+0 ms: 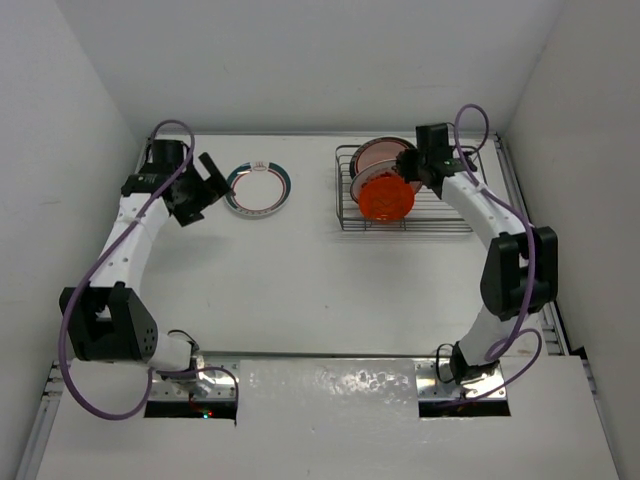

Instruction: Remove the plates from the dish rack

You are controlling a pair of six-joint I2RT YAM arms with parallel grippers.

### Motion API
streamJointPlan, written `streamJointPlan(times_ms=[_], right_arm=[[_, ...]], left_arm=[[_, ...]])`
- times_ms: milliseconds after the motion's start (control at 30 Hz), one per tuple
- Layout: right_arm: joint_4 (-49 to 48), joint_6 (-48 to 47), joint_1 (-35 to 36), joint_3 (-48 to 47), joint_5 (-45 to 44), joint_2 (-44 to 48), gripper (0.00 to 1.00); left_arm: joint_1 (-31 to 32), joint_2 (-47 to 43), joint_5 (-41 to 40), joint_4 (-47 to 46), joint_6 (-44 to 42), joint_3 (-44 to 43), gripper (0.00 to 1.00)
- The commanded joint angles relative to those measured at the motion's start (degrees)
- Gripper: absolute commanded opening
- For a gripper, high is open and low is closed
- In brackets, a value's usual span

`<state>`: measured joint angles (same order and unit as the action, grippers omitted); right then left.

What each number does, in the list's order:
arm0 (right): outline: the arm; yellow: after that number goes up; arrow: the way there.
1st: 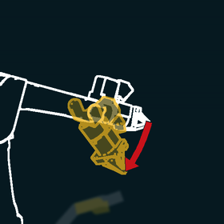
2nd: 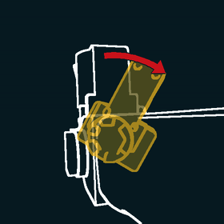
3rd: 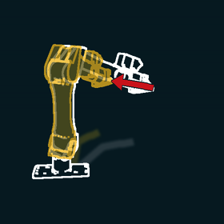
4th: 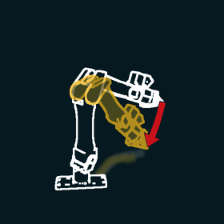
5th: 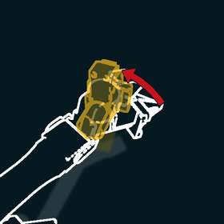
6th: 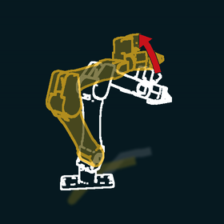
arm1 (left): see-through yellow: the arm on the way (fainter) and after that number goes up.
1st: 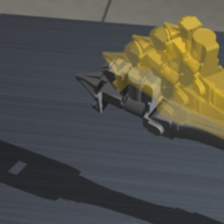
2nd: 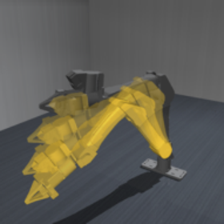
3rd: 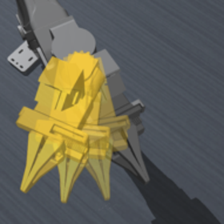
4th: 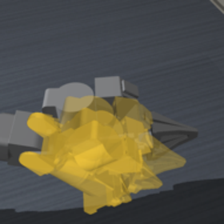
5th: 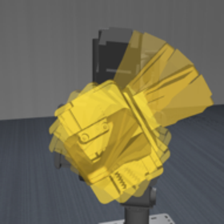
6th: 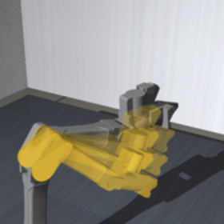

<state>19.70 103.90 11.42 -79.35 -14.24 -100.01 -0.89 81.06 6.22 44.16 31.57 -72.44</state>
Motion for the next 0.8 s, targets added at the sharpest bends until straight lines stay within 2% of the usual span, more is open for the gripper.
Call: streamJointPlan(times_ms=[0, 300, 467, 567, 600, 767], right_arm=[[-9.06, 5.17, 0.18, -0.45, 0.53, 4.64, 0.00], [-14.34, 7.99, 0.18, -2.21, 3.07, 9.12, 0.00], [-16.54, 5.10, 0.44, -4.49, 6.67, 10.80, 0.00], [-15.58, -3.59, 0.97, -12.90, 13.52, 8.17, 0.00], [-12.09, -9.44, 1.23, -19.81, 15.62, 6.86, 0.00], [-5.13, -25.45, 5.27, -31.46, 28.62, 1.67, 0.00]], left_arm=[[-0.26, -2.75, 0.46, -0.13, -0.11, -4.28, 1.00], [-0.17, -2.92, -0.15, 0.66, -0.55, -5.42, 1.00], [-0.17, -3.19, -0.42, 1.28, -0.81, -7.53, 1.00], [-0.17, -2.40, 0.28, 2.33, -1.86, -11.30, 1.00], [-0.17, -2.22, 0.72, 2.68, -2.82, -13.58, 1.00], [-0.26, -1.95, 0.99, 2.86, -4.76, -17.81, 1.00]])
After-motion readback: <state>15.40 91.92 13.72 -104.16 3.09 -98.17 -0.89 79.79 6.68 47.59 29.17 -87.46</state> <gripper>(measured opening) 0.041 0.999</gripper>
